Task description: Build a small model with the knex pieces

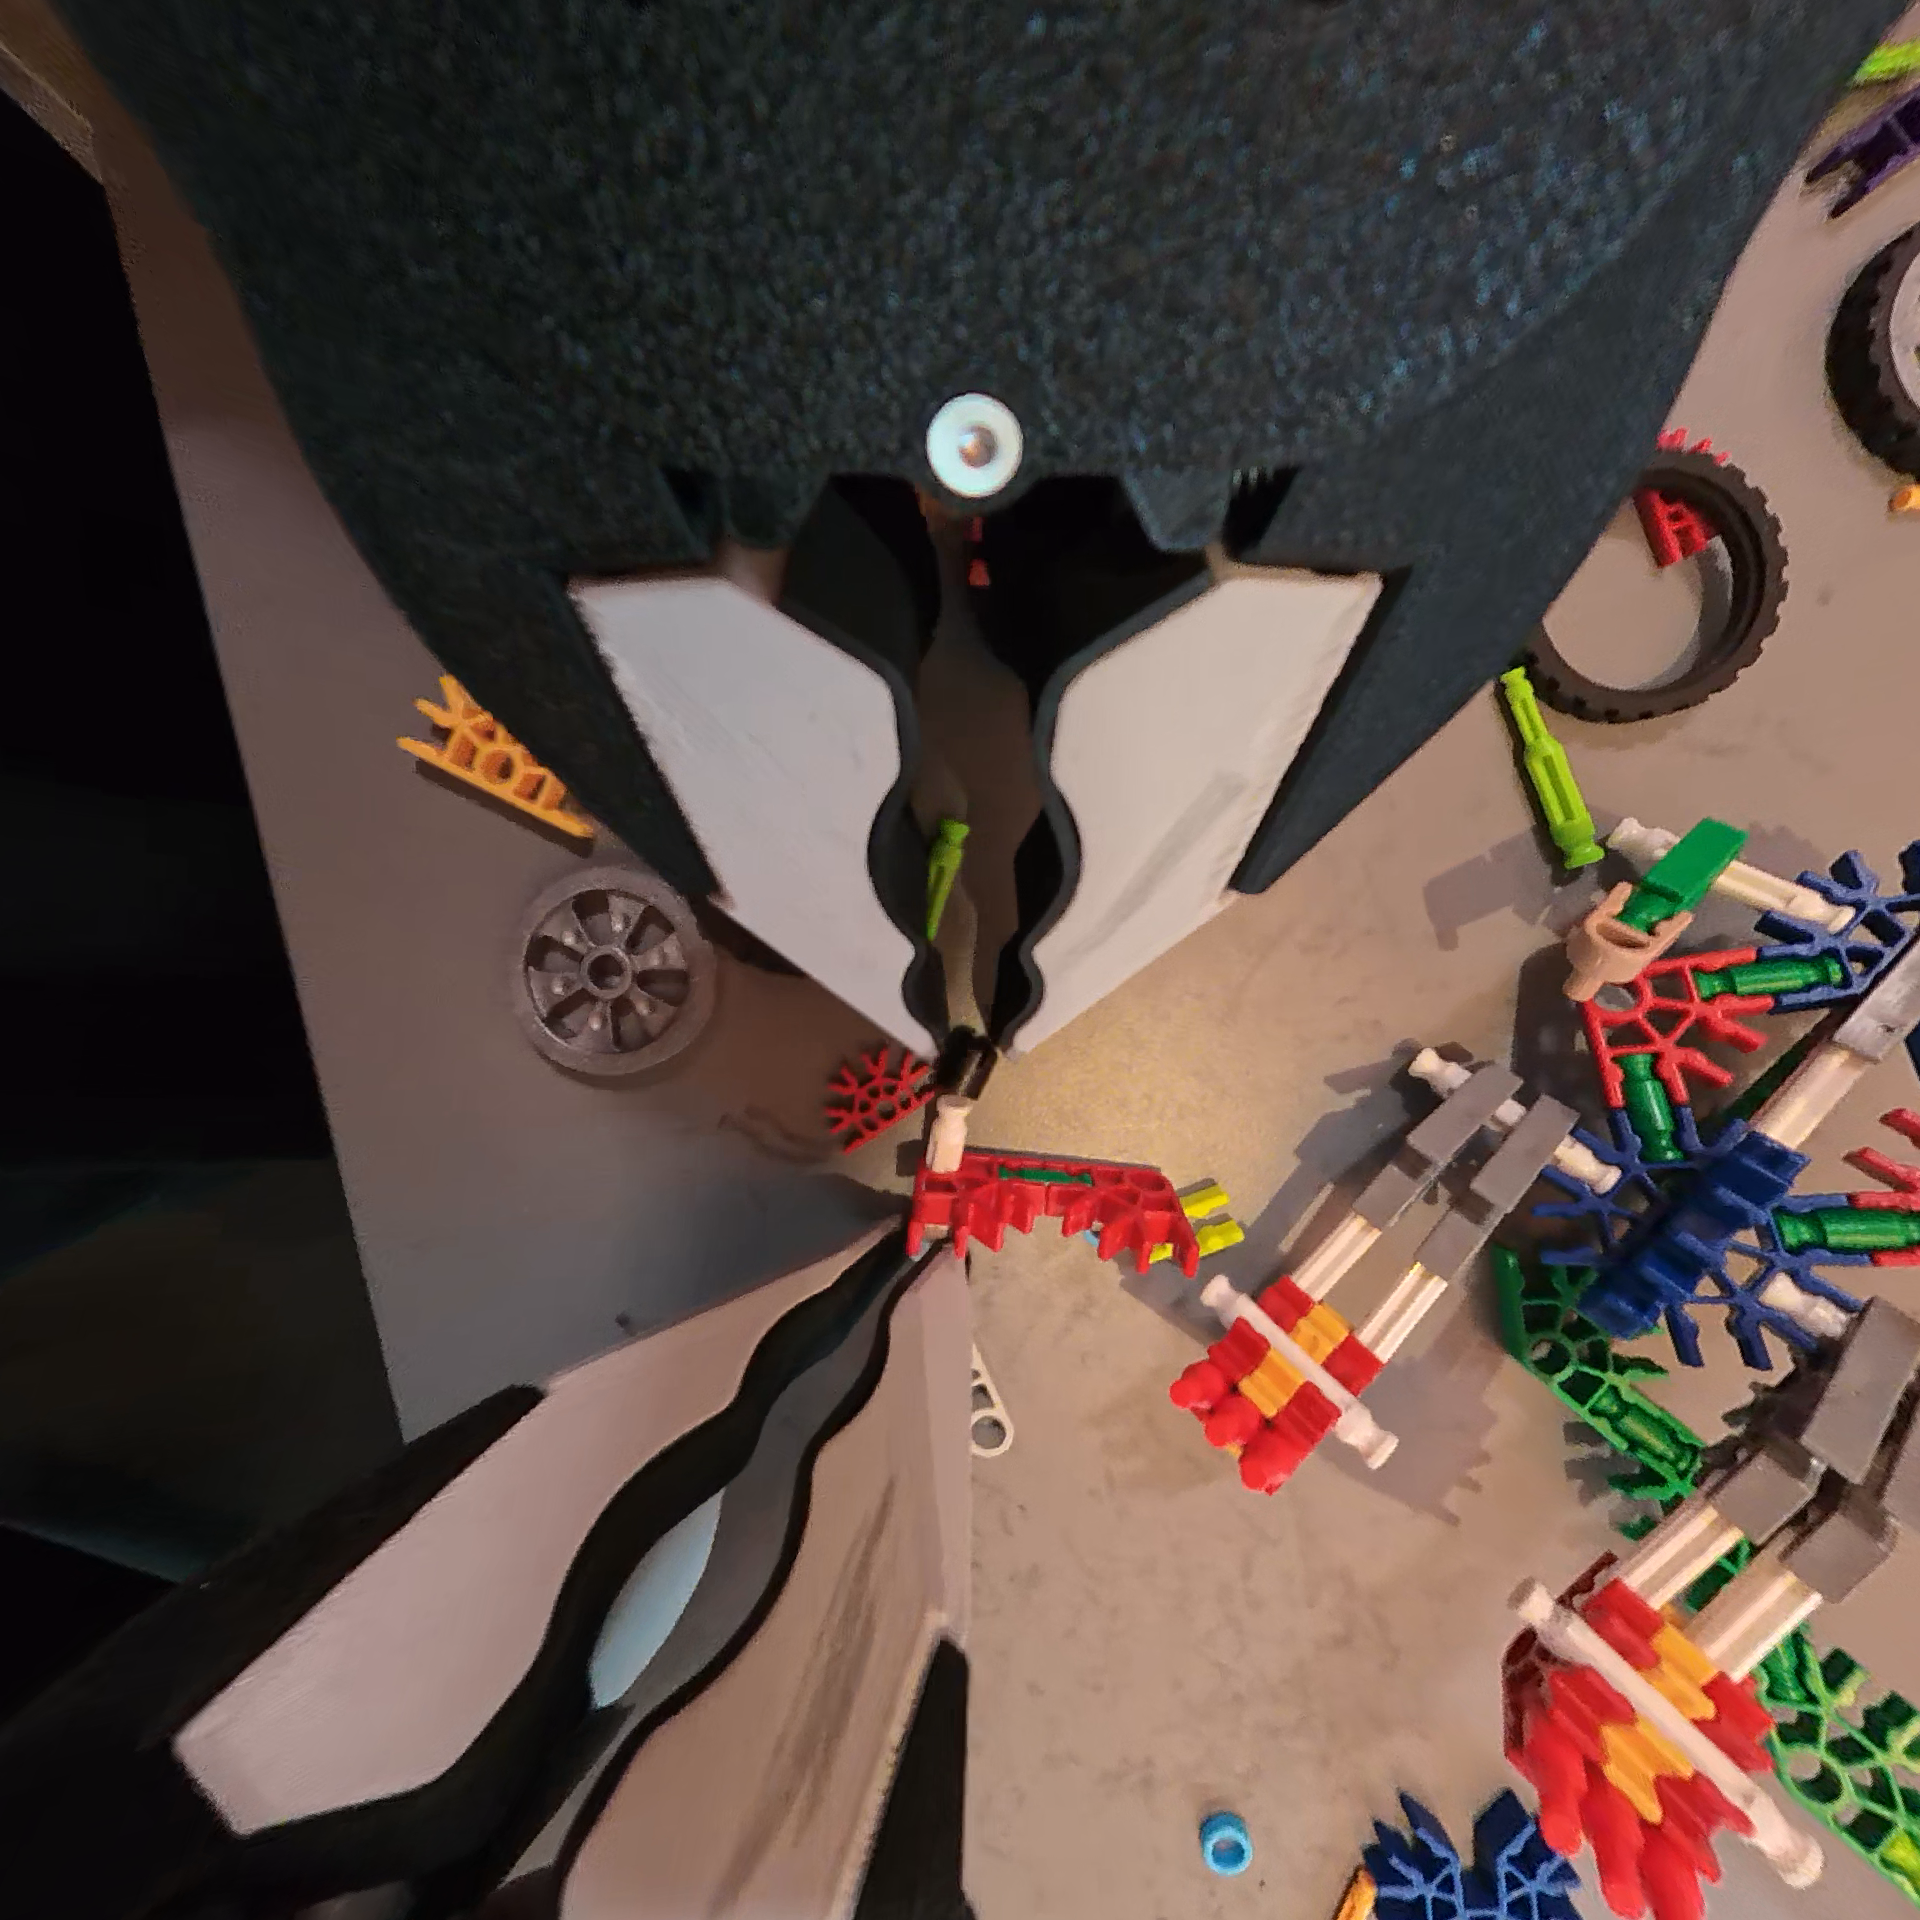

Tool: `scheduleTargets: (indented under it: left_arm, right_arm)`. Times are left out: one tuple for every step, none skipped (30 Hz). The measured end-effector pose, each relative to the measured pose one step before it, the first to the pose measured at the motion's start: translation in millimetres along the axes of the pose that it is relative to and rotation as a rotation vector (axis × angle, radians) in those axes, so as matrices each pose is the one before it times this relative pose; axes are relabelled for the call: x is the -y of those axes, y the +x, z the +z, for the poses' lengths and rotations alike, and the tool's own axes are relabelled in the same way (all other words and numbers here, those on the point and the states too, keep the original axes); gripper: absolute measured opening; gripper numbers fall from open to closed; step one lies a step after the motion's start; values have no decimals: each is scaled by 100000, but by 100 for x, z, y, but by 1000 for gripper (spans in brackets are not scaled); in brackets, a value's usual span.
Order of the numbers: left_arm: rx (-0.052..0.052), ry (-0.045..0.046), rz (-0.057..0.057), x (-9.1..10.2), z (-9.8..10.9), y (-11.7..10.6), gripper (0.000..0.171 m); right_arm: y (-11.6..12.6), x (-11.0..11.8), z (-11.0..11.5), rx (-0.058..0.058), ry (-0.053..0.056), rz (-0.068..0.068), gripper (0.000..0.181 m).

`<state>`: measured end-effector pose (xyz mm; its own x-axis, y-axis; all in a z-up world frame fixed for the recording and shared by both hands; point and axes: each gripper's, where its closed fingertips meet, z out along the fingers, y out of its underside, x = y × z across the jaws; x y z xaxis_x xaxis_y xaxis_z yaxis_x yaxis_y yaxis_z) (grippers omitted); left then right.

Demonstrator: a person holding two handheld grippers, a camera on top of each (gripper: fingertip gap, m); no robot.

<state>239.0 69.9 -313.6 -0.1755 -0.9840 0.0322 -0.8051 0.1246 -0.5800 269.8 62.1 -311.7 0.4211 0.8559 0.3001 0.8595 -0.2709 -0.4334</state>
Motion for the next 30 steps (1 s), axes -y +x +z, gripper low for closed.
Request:
scheduleTargets:
  left_arm:
    - [-525, 821, -433, 105, 10, 20, 6]
    - [-280, 103, -469, -1, 5, -7, 4]
    - [25, 65, -122, -36, 8, -21, 2]
    - [368, 312, -290, 12, -16, -73, 1]
    - [659, 67, -69, -36, -42, -106, 0]
    - [-542, 89, -237, -28, -50, 63, 0]
    - [-512, 200, -493, 7, -43, 45, 0]
    - [383, 511, -308, 80, -61, -91, 1]
    - [198, 358, 156, 97, -79, -60, 3]
    - [-297, 217, 639, 110, -86, 23, 6]
    - [416, 43, 582, 85, -39, -112, 9]
    - [237, -196, 377, 31, 39, -134, 11]
    - [-547, -653, 338, -77, 98, -29, 11]
    - [-378, -723, 820, -103, 159, -3, 12]
    - [-153, -509, 1369, -52, 143, 20, 12]
    - [-456, 176, 1267, 87, 74, 100, 12]
    - [-81, -136, 420, 66, 41, 12, 12]
    - [-134, -220, -149, 31, 29, 2, 12]
    - [-225, -183, -231, 42, 11, 33, 11]
    - [-734, -232, -56, 11, -9, 150, 8]
    - [-958, -858, -537, -70, 13, 224, 7]
    - [-1184, -66, -167, 19, -27, 320, 7]
    - [-1008, -290, 6, -54, -18, 327, 7]
    - [-688, -684, -135, -134, -40, 254, 7]
    - [-1280, 211, 77, -3, -118, 317, 6]
    - [-940, 576, -8, 67, -171, 198, 6]
    - [1028, 598, -112, 95, -191, -201, 7]
    - [1903, 828, -499, 135, -200, -461, 8]
    - [648, 1133, -426, 193, -166, -329, 8]
    - [1001, 811, 44, 174, -80, -373, 9]
  right_arm:
    - [1, -3, -1, 38, -18, -88, 5]
    - [-5, 1, -3, 2, 26, -50, 5]
    - [2, 0, 1, 18, 60, -11, 5]
    - [7, -7, 2, 52, 52, 36, 5]
    - [-5, 1, -9, 53, 36, 62, 5]
    - [-1, 5, 6, 30, 19, 75, 5]
    - [0, -5, -1, 9, 24, 48, 5]
    - [7, 4, 5, 0, 11, 29, 5]
    - [-5, 5, 3, 8, 39, 60, 5]
    - [3, 1, -4, 51, 83, 135, 5]
    - [-4, -3, 4, 74, 79, 155, 5]
    - [7, 0, -6, 49, 10, 23, 5]
    - [-8, -2, 8, 28, -47, -41, 5]
    - [1, 10, -4, 50, -44, -7, 5]
    - [5, -5, 2, 54, 6, 4, 5]
    - [-2, 0, 4, 70, 43, 67, 5]
    - [1, -1, -7, 68, 5, 74, 5]
    - [-1, -4, 1, 38, -50, 57, 5]
    - [-2, 4, 4, 22, -52, 41, 6]
    - [0, 1, 4, 40, -12, 44, 6]
    - [-4, 3, -5, 64, 33, 148, 6]
    - [1, -6, 2, 37, 58, 151, 6]
    - [-2, -5, -1, -3, 27, 90, 6]
    - [7, -6, -2, -36, 18, 39, 5]
    - [-5, -1, -3, -38, 16, 31, 6]
    - [6, 0, -6, 38, 9, 68, 6]
    - [0, -14, 1, 125, -18, 121, 6]
    - [5, -13, -10, 106, -106, 66, 6]
    - [1, -11, -11, -27, -323, -208, 6]
    - [-5, -18, -23, -192, -569, -620, 6]
